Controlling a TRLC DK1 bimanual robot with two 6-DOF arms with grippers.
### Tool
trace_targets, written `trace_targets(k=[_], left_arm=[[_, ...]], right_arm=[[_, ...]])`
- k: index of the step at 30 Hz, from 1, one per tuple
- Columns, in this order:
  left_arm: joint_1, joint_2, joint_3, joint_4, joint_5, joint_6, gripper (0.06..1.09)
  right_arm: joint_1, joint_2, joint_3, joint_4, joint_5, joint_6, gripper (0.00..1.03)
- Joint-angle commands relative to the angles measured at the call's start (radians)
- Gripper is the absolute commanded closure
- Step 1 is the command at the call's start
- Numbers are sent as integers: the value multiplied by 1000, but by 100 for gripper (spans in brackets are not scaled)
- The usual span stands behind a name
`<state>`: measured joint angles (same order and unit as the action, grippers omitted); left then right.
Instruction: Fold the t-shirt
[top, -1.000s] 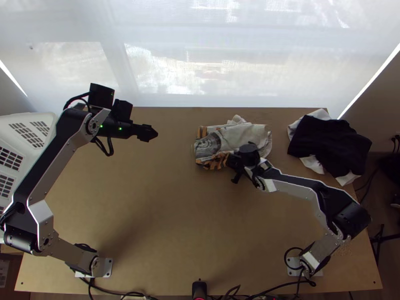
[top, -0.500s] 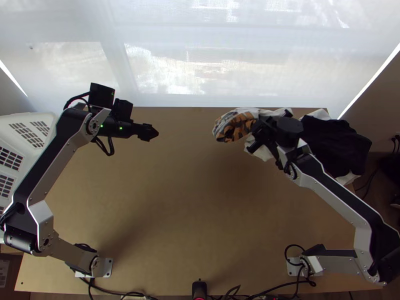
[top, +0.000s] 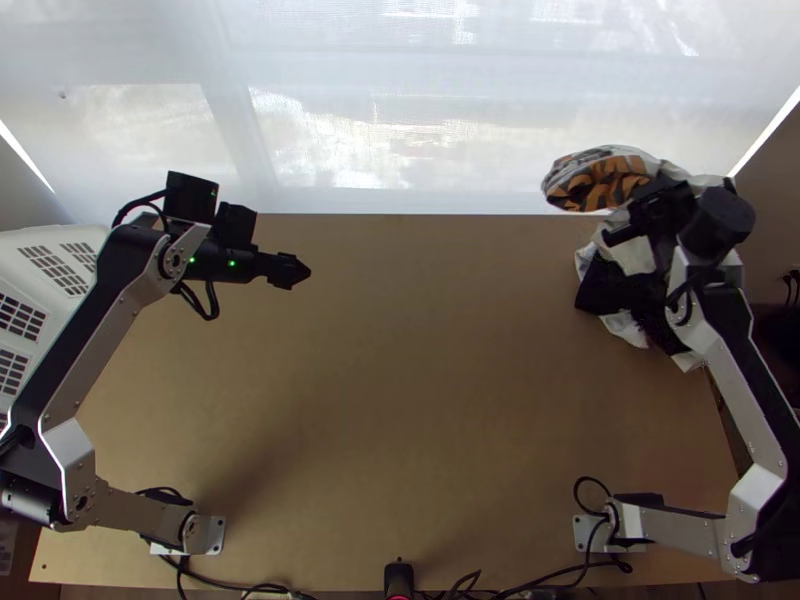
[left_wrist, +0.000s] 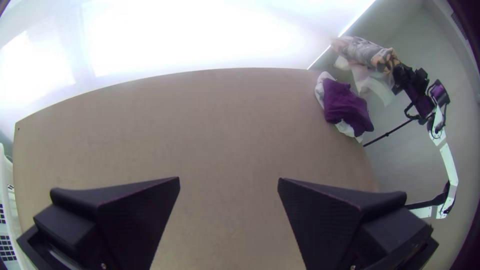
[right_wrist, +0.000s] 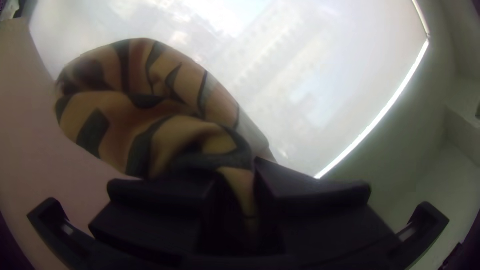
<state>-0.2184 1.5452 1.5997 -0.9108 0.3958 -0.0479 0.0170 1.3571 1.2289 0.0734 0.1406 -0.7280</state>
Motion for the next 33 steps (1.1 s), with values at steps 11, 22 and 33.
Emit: trace_targets(k=[11,22,33], left_arm=[[44,-89,-99,-11,3,14,13],[68,-117,-126,-23,8,20,13],[120,-155,-132,-46,32,40,13]], right_arm=[[-506,181,76,88,-225,-60,100],[-408,321,-106,201,-190,-90,100],[-219,313,-434,226,-119,-103,100]])
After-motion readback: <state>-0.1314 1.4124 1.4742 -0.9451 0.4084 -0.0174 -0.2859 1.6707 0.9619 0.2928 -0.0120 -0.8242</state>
